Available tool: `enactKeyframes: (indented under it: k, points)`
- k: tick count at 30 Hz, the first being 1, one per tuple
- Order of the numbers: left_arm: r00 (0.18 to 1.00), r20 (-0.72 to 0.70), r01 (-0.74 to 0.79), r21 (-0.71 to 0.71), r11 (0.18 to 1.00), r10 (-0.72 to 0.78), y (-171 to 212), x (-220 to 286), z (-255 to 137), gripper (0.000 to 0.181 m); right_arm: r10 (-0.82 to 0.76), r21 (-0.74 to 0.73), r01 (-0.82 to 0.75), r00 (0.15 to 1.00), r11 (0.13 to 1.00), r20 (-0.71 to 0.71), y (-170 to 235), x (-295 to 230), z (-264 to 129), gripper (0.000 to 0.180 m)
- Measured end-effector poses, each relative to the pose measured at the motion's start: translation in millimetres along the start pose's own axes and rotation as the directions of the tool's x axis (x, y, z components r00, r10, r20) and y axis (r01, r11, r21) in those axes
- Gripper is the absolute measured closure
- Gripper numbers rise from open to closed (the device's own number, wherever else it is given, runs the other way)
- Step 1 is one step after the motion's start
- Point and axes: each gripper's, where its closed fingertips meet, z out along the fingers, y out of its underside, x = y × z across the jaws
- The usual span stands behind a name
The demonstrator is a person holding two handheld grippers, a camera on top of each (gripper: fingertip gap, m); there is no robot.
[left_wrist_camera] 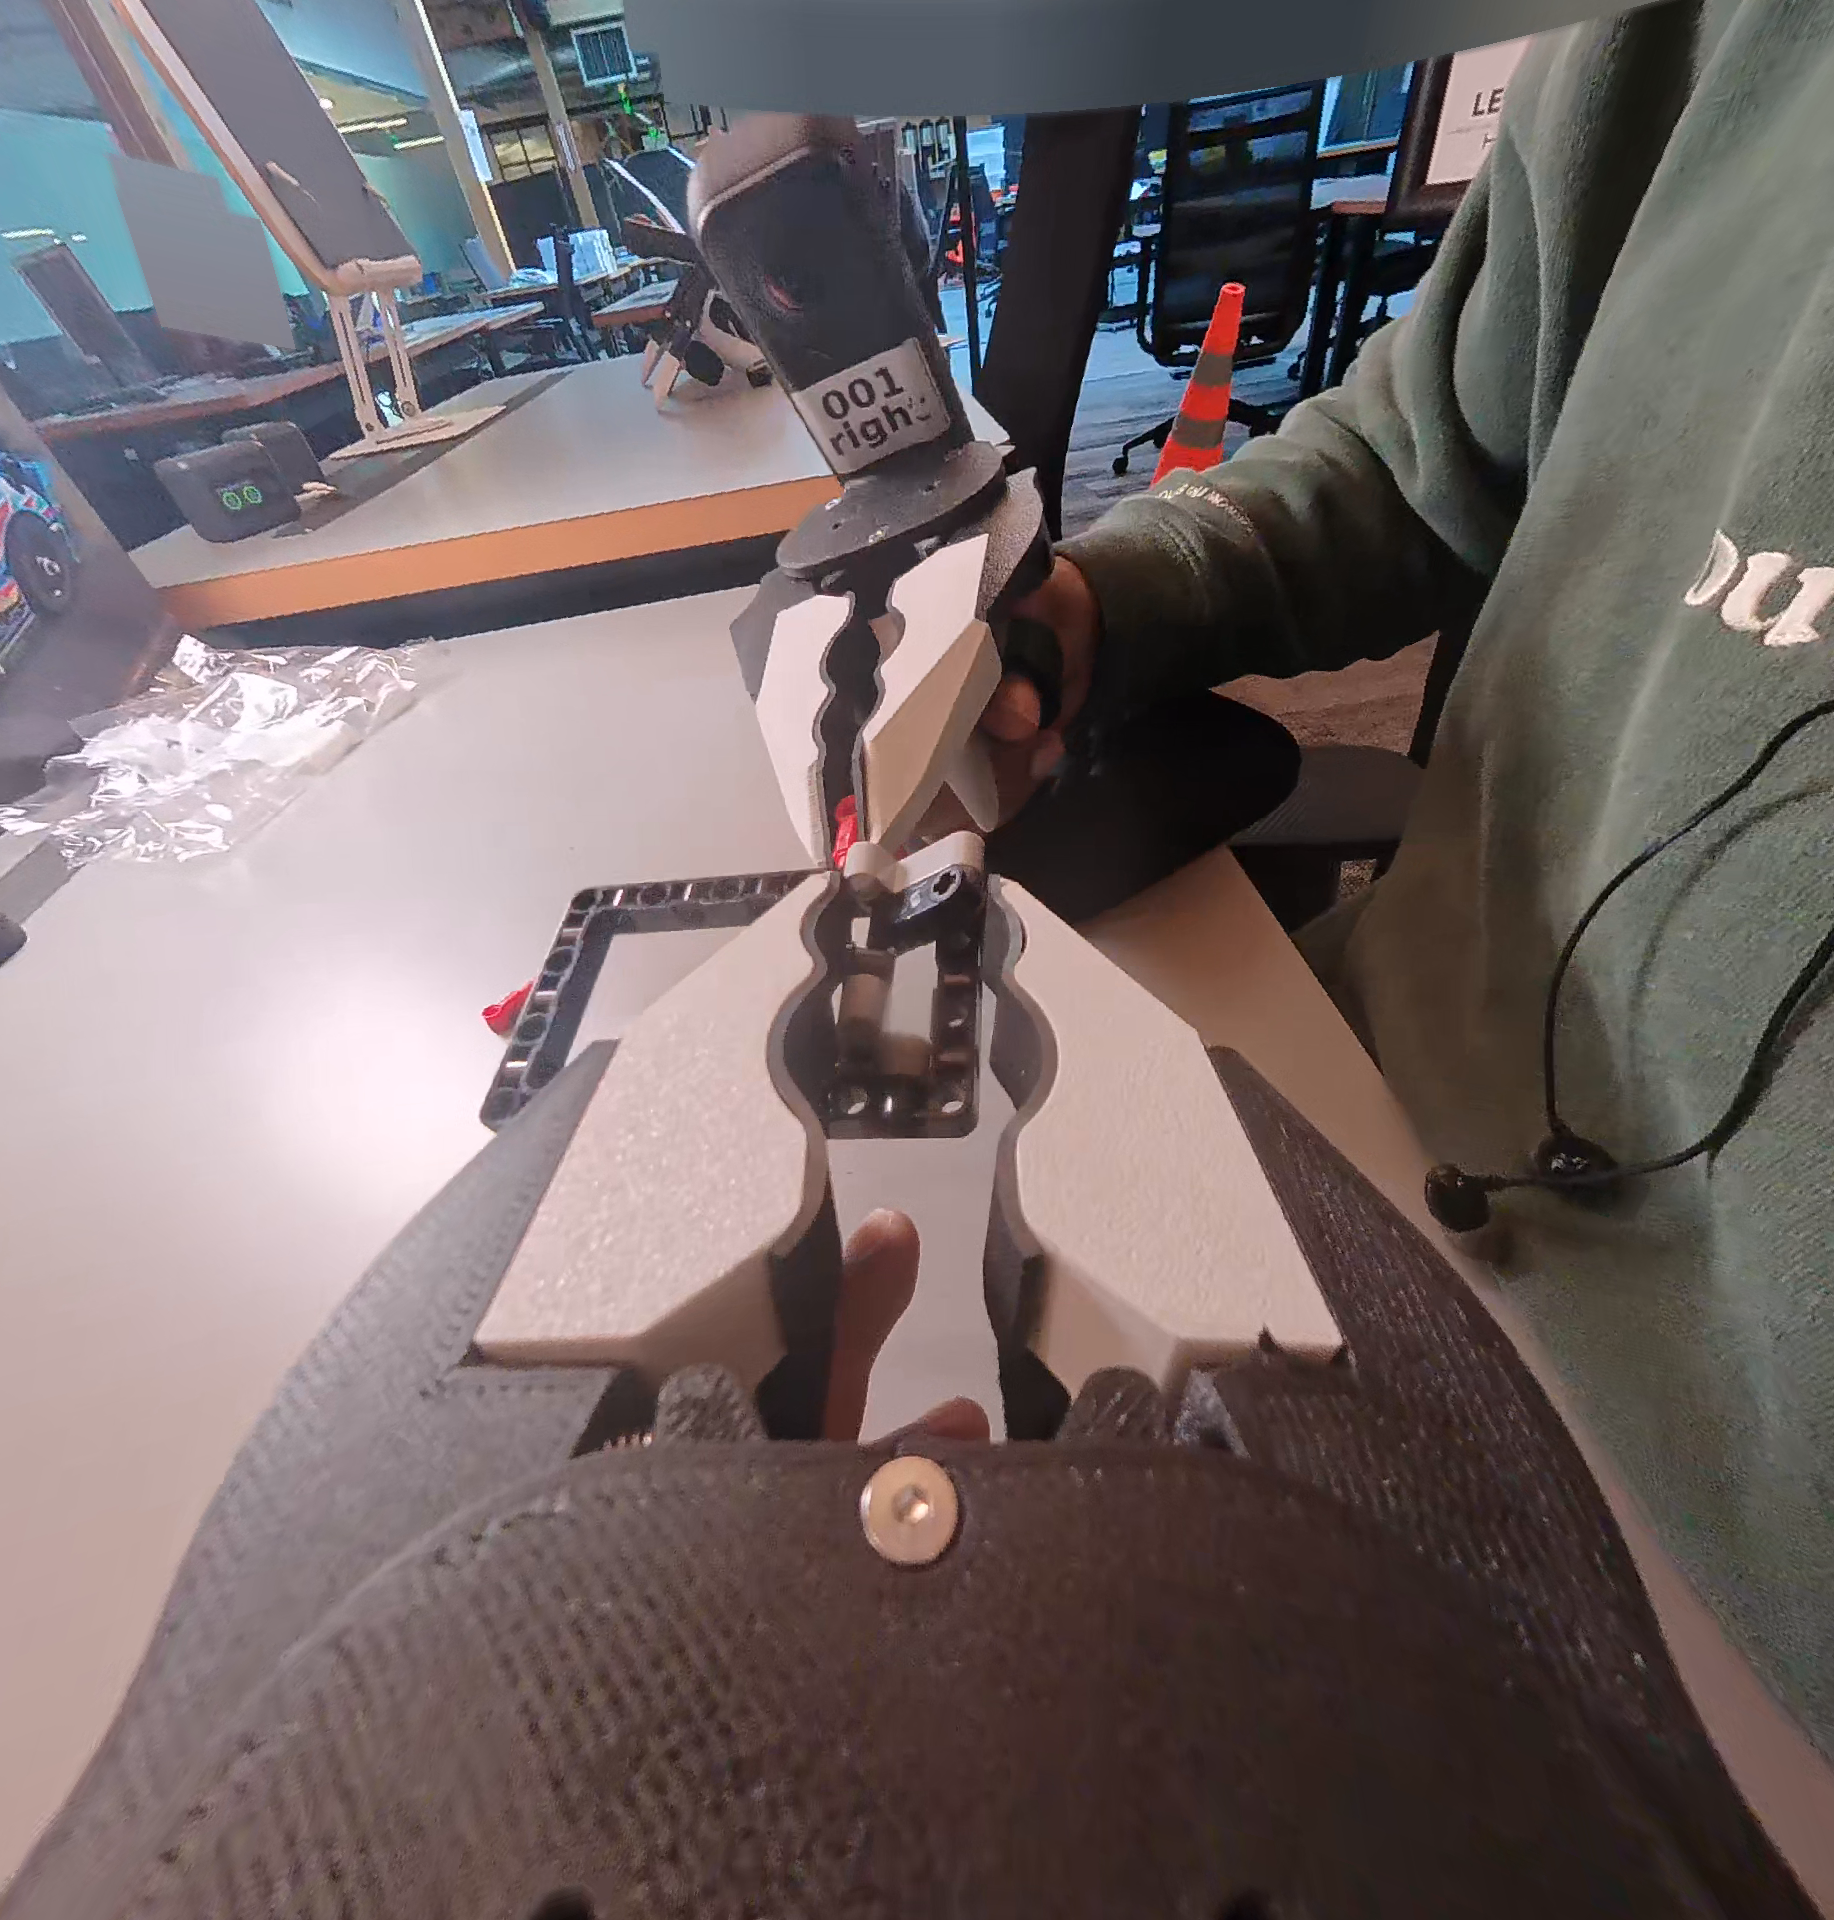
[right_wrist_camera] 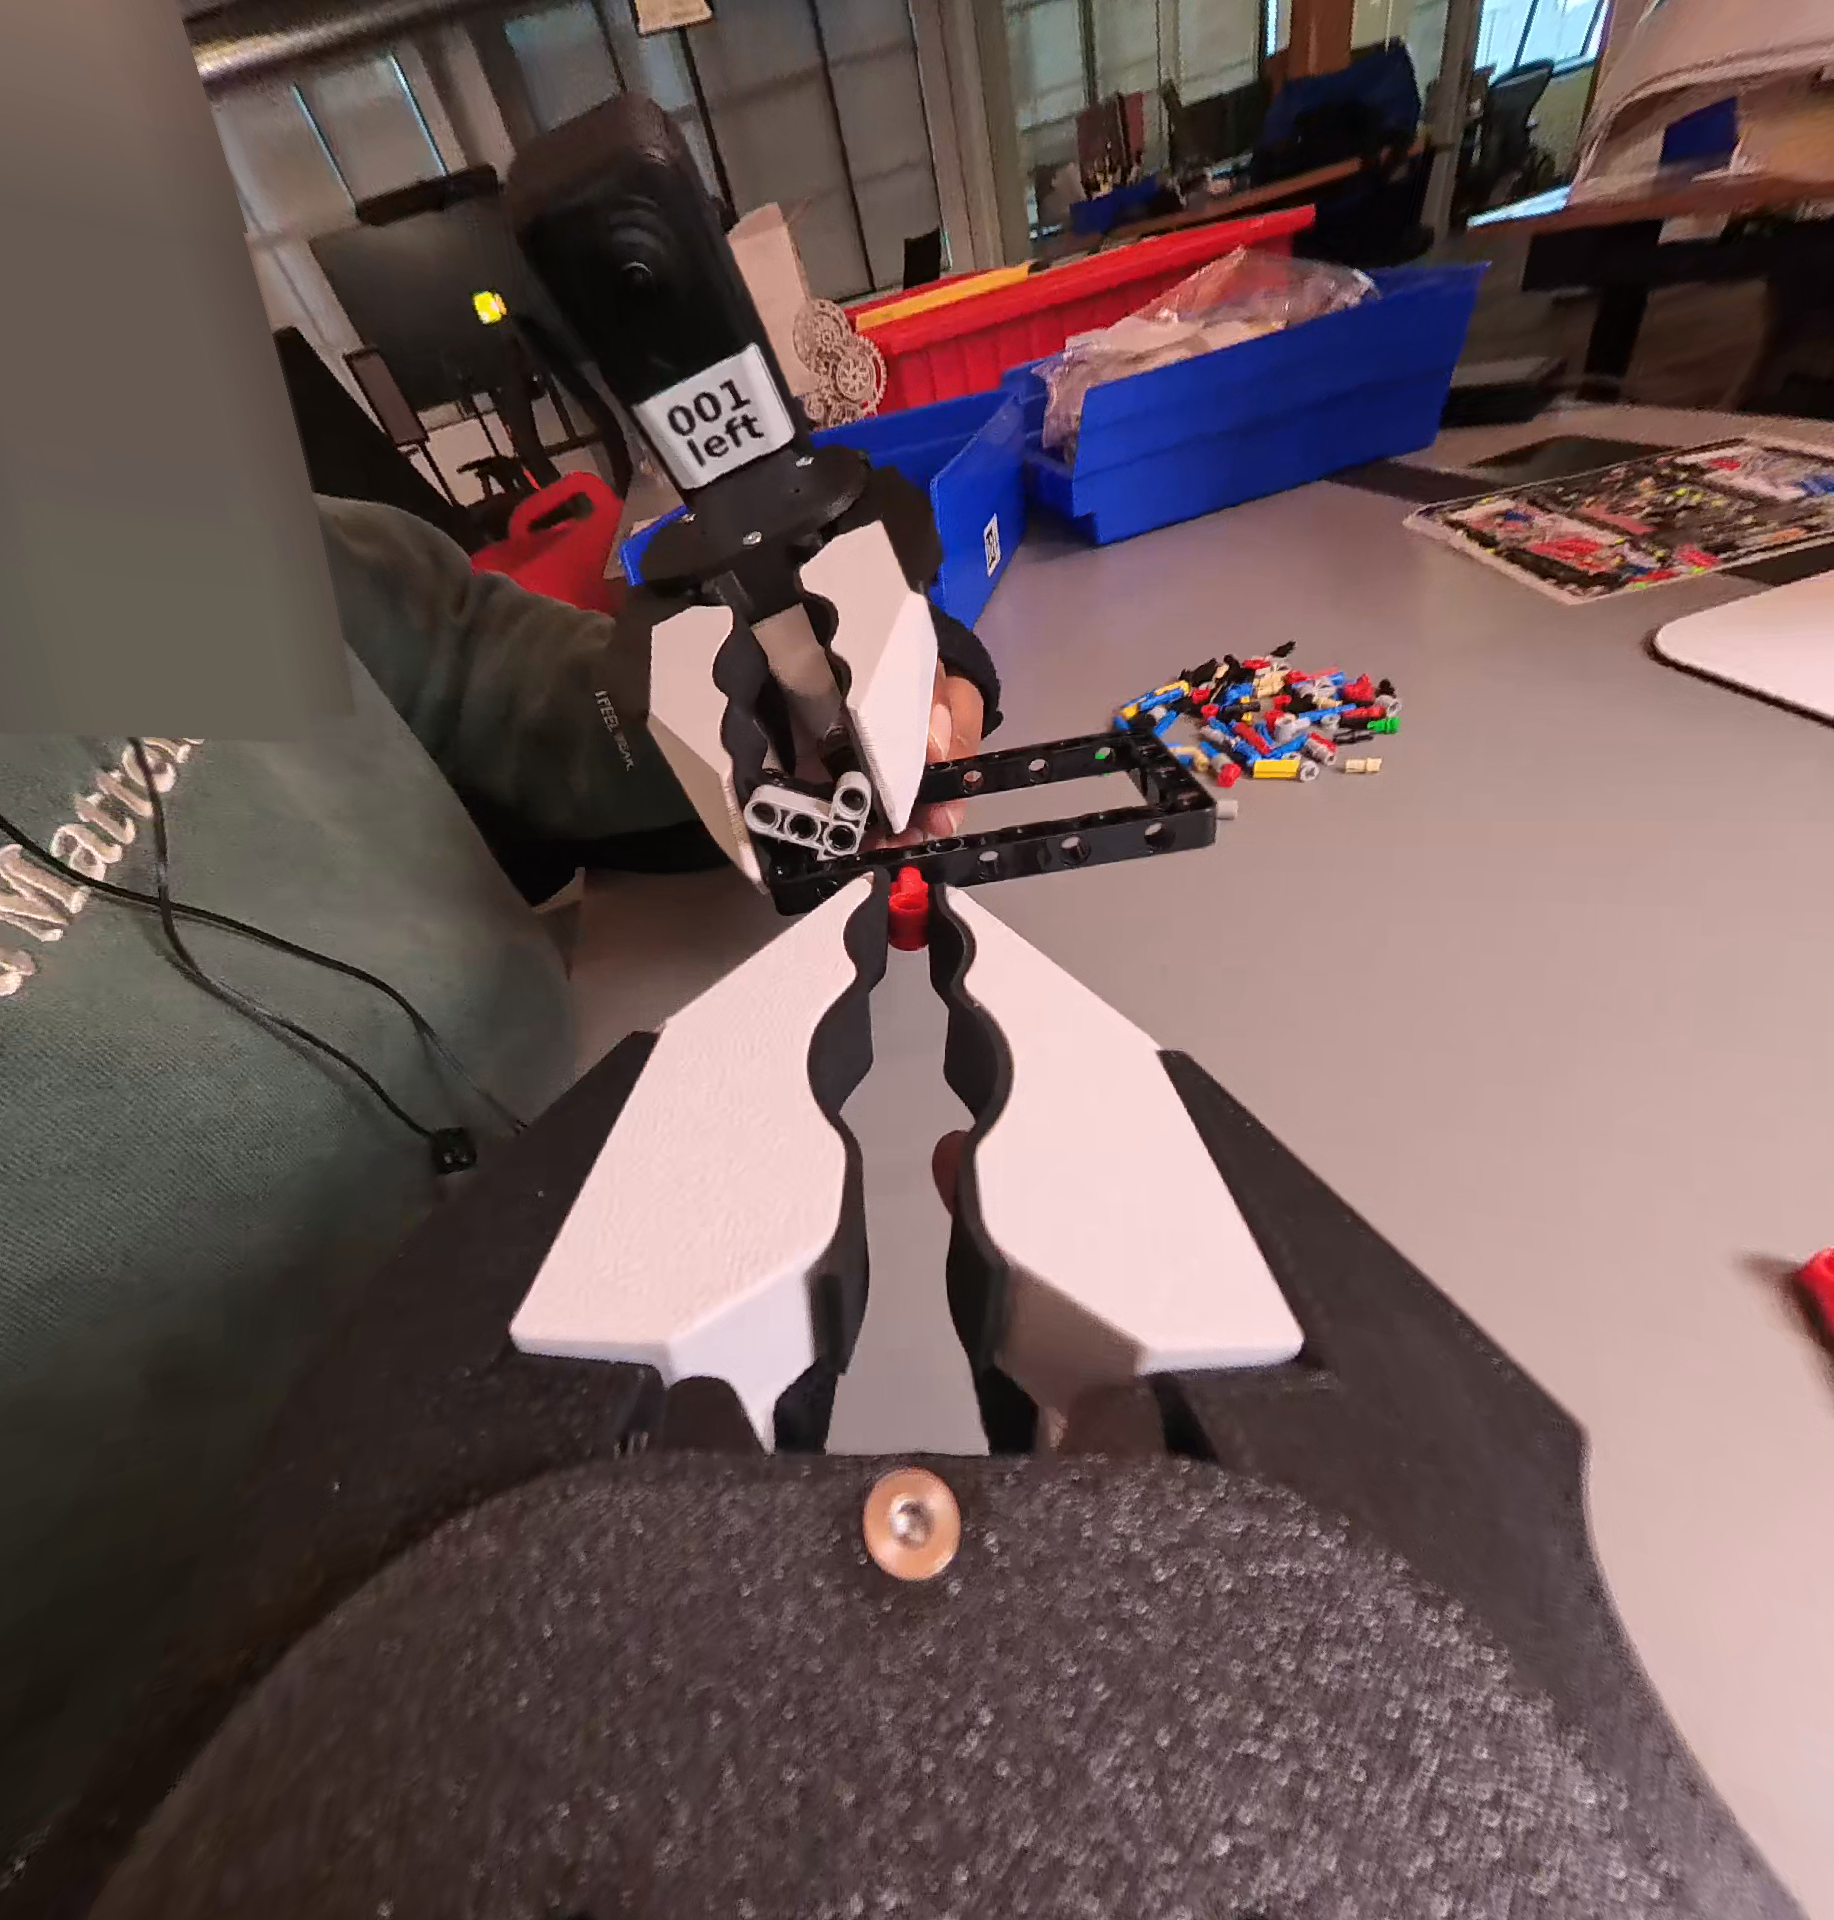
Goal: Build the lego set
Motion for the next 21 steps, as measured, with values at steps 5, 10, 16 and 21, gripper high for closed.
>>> enactKeyframes:
  k: [5, 10, 16, 21]
  points:
    - [1.000, 0.015, -0.010, -0.017, 1.000, 0.011, 3.4, -3.4, -0.1, 0.157, -0.032, 0.010, 0.032, 0.999, 0.999, -0.033, -0.6, 3.3, -0.2, 0.175]
    - [0.999, 0.030, -0.020, -0.046, 0.999, 0.021, 7.5, -4.8, 1.8, 0.158, -0.058, -0.009, 0.057, 0.997, 0.998, -0.054, 2.0, 5.3, -2.0, 0.175]
    - [1.000, 0.018, 0.016, -0.072, 0.997, -0.014, 15.2, -3.9, 4.5, 0.160, -0.449, -0.129, 0.434, 0.885, 0.891, -0.122, 6.9, 4.7, -6.0, 0.175]
    - [0.999, 0.028, 0.041, -0.069, 0.997, -0.039, 14.8, -7.0, 6.2, 0.160, -0.314, -0.085, 0.305, 0.940, 0.949, -0.131, 4.7, 9.1, -7.0, 0.175]
